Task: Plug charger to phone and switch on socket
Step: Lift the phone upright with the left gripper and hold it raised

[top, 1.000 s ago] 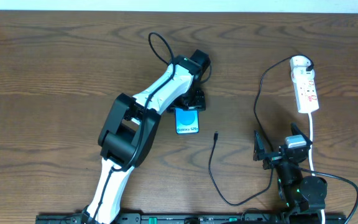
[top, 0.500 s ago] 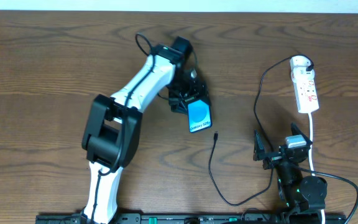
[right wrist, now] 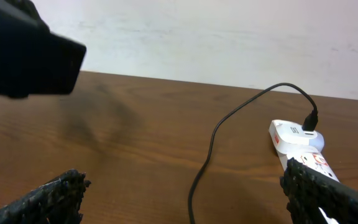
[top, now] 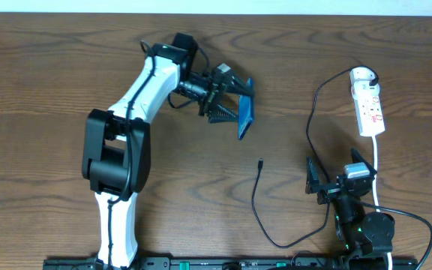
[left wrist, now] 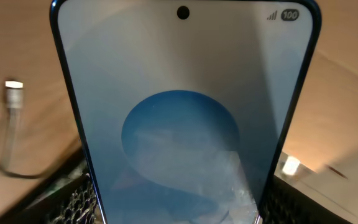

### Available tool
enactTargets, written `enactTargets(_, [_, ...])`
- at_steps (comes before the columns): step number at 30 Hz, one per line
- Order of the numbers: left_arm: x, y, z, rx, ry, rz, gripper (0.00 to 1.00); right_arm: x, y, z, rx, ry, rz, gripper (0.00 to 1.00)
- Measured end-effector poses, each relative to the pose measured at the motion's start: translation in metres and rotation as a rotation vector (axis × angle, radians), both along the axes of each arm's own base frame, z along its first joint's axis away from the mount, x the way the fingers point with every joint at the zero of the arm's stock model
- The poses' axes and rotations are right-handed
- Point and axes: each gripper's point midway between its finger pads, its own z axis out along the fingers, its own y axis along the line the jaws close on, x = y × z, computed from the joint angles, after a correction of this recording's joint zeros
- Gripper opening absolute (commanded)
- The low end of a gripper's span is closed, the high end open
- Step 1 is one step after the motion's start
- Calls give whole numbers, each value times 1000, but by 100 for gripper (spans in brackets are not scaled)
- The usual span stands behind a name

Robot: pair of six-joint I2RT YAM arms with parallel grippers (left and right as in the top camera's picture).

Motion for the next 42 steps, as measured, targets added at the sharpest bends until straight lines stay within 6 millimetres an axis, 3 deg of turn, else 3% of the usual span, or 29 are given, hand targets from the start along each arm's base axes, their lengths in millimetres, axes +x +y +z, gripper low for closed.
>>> enactTargets(6, [8, 11, 11, -50, 78, 41, 77, 0, 0, 0, 0, 0, 0, 99])
enactTargets(21, [17, 25, 18, -40, 211, 100, 77, 0, 0, 0, 0, 0, 0, 99])
enactTargets(31, [17, 39, 52, -62, 145, 130, 76, 0, 0, 0, 0, 0, 0, 99])
enactTargets(42, [1, 44, 82, -61, 157, 138, 75, 0, 0, 0, 0, 0, 0, 99])
